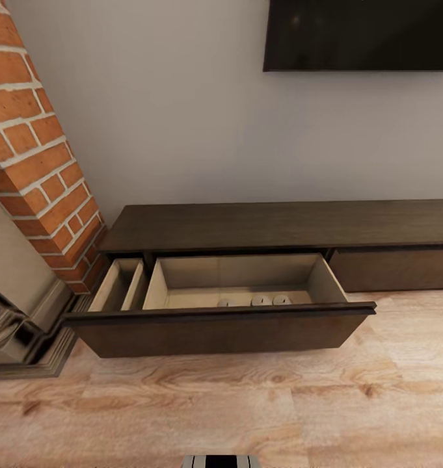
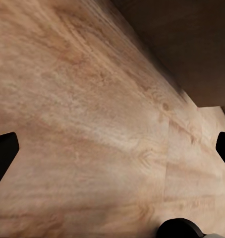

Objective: Place each of the two pumpkins and all three candles from the living room inside a cabinet in the living room (use any cabinet), then make sure every cabinet is closed, and position the cauldron so it is next to a table in the living room.

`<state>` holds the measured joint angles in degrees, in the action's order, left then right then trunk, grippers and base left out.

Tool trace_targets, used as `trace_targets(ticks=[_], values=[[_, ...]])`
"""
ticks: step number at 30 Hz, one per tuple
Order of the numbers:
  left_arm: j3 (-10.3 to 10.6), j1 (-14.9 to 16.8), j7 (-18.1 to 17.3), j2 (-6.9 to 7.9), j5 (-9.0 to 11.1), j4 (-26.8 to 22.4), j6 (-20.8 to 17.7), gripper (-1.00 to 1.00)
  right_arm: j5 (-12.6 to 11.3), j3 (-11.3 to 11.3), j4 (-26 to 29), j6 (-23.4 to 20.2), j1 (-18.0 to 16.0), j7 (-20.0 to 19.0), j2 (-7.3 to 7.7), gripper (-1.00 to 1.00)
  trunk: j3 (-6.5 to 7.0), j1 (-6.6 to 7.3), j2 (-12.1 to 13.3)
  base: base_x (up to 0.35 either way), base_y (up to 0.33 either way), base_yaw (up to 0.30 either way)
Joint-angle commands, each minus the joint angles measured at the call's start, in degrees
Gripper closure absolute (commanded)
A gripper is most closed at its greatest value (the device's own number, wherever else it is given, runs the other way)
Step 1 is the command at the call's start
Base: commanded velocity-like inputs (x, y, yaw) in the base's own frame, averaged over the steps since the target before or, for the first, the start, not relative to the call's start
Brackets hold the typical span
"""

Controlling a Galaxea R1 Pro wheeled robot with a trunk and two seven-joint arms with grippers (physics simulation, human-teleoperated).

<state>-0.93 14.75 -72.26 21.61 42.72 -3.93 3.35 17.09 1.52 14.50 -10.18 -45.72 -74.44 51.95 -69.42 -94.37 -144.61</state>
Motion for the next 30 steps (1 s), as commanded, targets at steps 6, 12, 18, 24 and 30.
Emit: trace_targets(ticks=[6, 12, 18, 24, 30], values=[[-0.05, 0.02, 0.0, -0.04, -0.17, 0.02, 0.34, -1.0, 4.71, 0.0, -0.86, -1.16, -0.07, -0.12, -8.96, -1.0, -0.05, 0.02, -0.02, -0.017, 0.014, 0.0], [-0.04, 0.02, 0.13, -0.07, -0.29, -0.01, 0.34, -1.0, 6.42, 0.08, -1.23, -3.32, -0.07, 0.01, -15.56, -1.0, -0.05, 0.02, -0.02, -0.003, 0.002, 0.0], [-0.04, 0.02, 0.2, -0.08, -0.4, -0.02, 0.34, -1.0, 7.51, 0.06, -2.3, -5.27, -0.07, 1.23, -21.53, -1.0, -0.05, 0.02, -0.02, 0.0, 0.0, 0.0], [-0.04, 0.02, 0.3, -0.08, -0.44, -0.01, 0.34, -1.0, 8.96, 0.07, -4.22, -5.87, -0.07, 6.15, -27.58, -1.0, -0.05, 0.02, -0.02, 0.0, 0.0, 0.0], [-0.04, 0.02, 0.35, -0.33, -0.51, -0.02, 0.34, -1.0, 9.3, 0.08, -6.51, -5.99, -0.07, 12.52, -32.24, -1.0, -0.05, 0.02, -0.02, 0.0, 0.0, 0.0]])
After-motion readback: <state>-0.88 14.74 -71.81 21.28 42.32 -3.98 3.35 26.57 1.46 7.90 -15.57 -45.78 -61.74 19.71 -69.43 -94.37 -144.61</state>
